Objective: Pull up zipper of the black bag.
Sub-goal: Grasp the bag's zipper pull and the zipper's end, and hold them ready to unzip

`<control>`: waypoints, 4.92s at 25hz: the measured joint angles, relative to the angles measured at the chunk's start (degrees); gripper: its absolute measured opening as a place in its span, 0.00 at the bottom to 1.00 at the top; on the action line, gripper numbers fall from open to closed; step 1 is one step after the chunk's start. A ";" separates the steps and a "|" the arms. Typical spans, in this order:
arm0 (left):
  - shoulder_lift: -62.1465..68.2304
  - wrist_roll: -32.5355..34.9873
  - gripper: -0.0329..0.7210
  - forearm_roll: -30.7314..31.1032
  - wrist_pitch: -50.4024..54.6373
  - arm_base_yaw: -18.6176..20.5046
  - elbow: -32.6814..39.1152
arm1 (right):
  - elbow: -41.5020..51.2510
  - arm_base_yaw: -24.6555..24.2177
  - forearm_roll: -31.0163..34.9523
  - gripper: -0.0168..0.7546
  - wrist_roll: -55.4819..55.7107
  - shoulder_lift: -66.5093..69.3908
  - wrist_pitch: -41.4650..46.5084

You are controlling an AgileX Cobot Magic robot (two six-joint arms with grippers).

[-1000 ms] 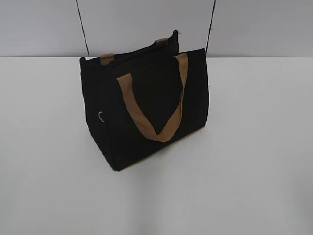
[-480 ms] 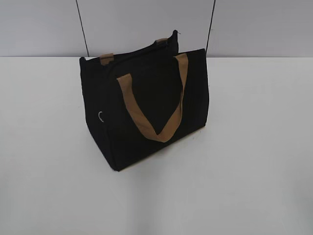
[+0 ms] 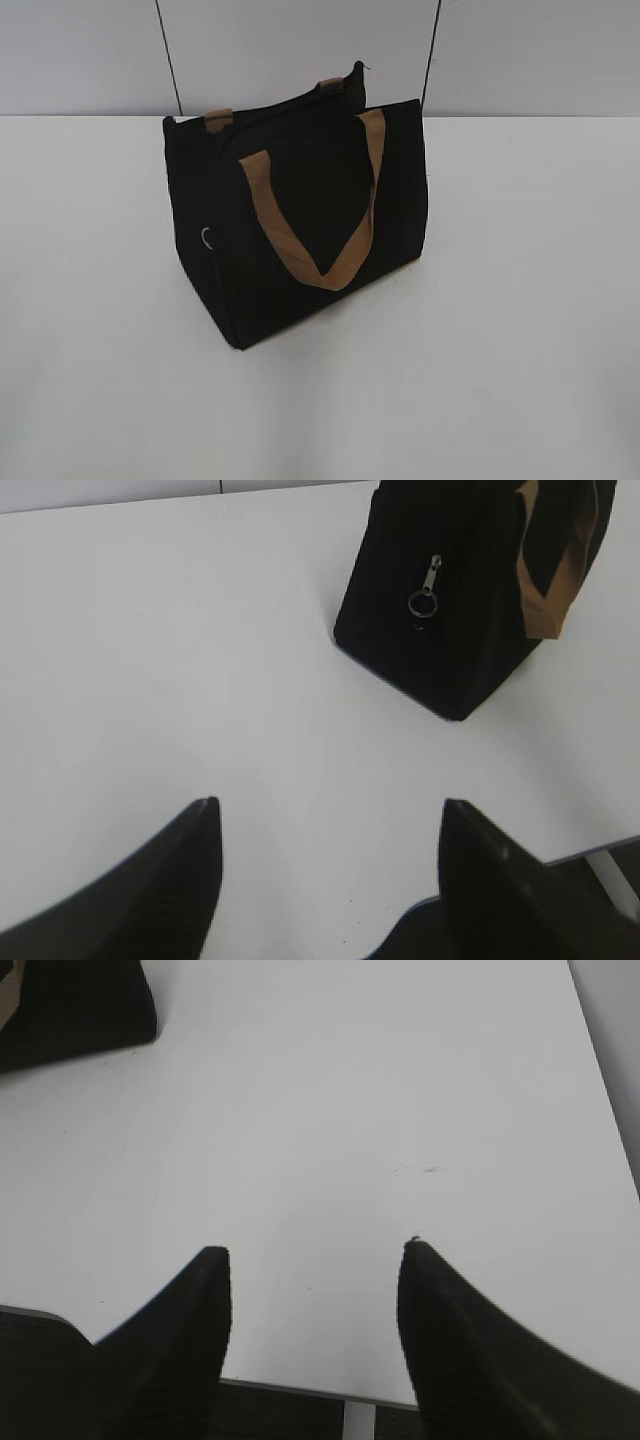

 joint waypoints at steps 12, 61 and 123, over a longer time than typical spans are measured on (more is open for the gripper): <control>19.82 2.67 0.71 -1.33 -16.47 -0.60 -4.99 | 0.00 0.00 0.00 0.55 0.00 0.00 0.00; 107.21 -13.36 0.64 35.14 -129.85 -1.55 10.80 | 0.00 0.00 0.05 0.55 0.00 0.00 -0.05; 69.01 -37.72 0.06 53.34 -101.87 -1.55 6.61 | -9.31 0.00 39.96 0.55 -36.73 34.16 -11.53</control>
